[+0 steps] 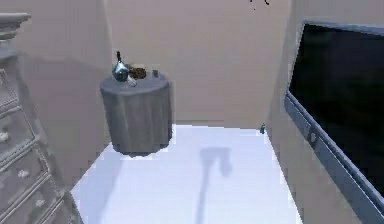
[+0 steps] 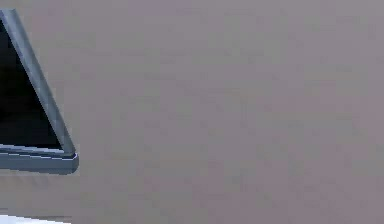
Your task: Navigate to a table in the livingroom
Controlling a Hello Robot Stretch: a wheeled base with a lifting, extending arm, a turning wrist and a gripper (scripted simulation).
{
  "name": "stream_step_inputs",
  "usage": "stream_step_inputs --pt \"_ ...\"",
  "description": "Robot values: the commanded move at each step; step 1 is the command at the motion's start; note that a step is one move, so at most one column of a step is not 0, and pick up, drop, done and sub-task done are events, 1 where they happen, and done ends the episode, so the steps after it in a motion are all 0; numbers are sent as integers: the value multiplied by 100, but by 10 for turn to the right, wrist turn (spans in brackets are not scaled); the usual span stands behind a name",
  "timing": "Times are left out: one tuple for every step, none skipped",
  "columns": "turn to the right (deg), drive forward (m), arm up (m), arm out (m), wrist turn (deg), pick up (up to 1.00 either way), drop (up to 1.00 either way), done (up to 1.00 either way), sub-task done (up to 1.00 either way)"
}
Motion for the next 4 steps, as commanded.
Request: stream_step_inputs --pt "30 0 0 0 0 0 0 0 0" --pt "0 100 0 0 0 0 0 0 0" --pt "150 0 0 0 0 0 0 0 0" --pt "0 10 0 0 0 0 0 0 0"
